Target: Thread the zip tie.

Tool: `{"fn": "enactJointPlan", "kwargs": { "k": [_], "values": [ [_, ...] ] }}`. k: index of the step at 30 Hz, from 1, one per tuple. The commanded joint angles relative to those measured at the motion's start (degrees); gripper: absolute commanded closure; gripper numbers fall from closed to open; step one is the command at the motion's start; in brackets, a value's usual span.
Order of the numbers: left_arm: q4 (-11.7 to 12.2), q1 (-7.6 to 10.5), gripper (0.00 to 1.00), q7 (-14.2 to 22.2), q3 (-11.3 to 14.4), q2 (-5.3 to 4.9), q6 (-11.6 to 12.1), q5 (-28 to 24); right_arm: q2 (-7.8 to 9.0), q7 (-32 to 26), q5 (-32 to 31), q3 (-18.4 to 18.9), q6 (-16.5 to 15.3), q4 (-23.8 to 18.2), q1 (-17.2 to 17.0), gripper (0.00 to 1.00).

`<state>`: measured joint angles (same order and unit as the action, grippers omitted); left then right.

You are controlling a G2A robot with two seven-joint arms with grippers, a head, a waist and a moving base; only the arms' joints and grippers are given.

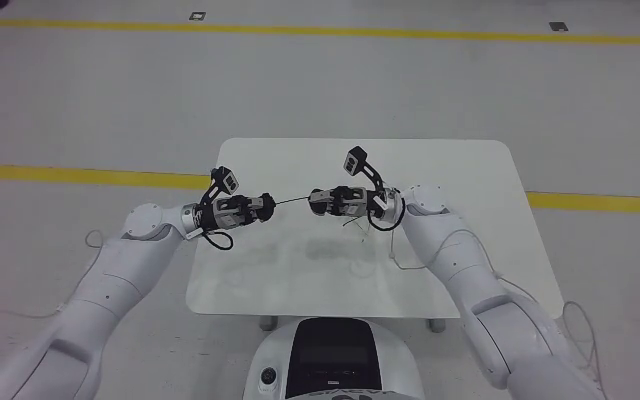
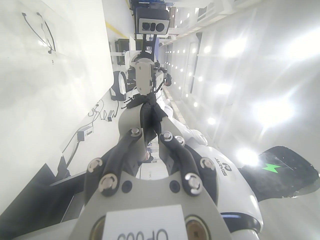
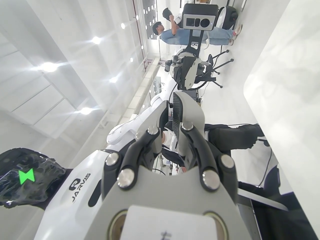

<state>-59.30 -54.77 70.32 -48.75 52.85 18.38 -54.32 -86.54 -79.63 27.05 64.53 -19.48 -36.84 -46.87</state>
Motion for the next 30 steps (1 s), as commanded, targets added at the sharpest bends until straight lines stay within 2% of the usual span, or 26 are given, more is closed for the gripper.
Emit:
{"fn": "enactJointPlan", "kwargs": {
  "k": [1,10,11,12,19,30],
  "values": [
    [0.0,0.0,1.0,0.0,0.0,0.0,0.0,0.0,0.05,0.0,0.0,-0.1,0.0,0.0,0.1,0.95],
    [0.0,0.0,1.0,0.0,0.0,0.0,0.0,0.0,0.22,0.5,0.4,-0.7,0.0,0.3,0.2,1.0],
    [0.0,0.0,0.81,0.0,0.0,0.0,0.0,0.0,0.24,0.6,0.4,-0.8,0.0,0.3,0.2,1.0],
    [0.0,0.0,0.0,0.0,0.0,0.0,0.0,0.0,0.26,0.6,0.5,-0.9,0.0,0.3,0.2,1.0],
    [0.0,0.0,0.0,0.0,0.0,0.0,0.0,0.0,0.78,1.5,0.6,-0.2,0.0,0.8,0.5,1.0],
    [0.0,0.0,0.0,0.0,0.0,0.0,0.0,0.0,3.28,0.0,0.5,5.3,0.0,0.2,-0.8,1.0]
  ]
}}
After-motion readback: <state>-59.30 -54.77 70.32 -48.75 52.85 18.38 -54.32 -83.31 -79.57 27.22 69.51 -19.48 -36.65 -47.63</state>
